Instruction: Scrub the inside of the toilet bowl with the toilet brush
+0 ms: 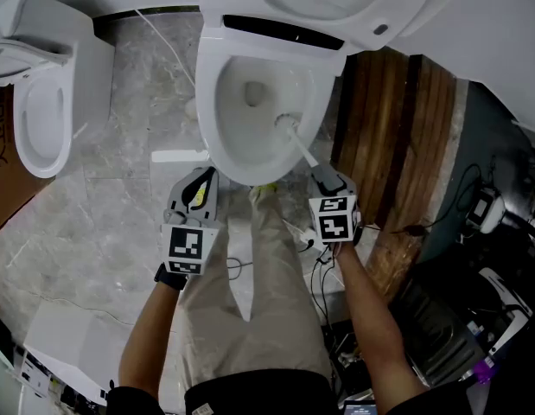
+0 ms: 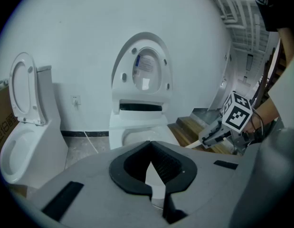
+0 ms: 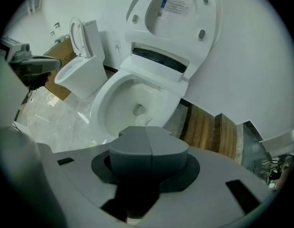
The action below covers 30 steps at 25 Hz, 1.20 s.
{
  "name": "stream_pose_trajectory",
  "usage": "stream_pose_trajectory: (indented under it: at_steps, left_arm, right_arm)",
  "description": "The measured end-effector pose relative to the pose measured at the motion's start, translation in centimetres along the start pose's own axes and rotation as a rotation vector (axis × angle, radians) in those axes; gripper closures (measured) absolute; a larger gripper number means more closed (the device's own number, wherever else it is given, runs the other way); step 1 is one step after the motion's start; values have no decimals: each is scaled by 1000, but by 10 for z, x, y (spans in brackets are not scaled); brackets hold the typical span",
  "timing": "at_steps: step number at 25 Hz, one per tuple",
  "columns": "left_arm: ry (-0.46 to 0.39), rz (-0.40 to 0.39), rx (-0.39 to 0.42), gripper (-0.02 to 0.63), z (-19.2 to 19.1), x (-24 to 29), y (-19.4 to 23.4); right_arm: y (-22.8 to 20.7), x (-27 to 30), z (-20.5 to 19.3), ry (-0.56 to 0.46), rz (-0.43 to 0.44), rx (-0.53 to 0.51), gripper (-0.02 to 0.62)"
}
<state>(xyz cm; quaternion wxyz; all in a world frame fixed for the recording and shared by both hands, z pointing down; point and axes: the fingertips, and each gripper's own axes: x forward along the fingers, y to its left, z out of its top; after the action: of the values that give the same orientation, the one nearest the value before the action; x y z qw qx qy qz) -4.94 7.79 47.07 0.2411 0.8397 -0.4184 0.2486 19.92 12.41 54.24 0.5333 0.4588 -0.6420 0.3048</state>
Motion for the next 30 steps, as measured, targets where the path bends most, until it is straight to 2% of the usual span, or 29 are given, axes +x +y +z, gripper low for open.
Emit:
stream_pose_trajectory:
  at_steps: [10,17,30]
  left_arm:
    - [-11,-4,-36,588,1,3,0]
    - [-21,-17,-47,588,1,8,-4]
    - [-18,-23,-42,588,7,13,3]
  right_arm:
    - [23,-9,-21,58,66,-52,439]
    - [36,-11,-19,78,120,-74,439]
    - [65,-15,-14,132,215,-38,440]
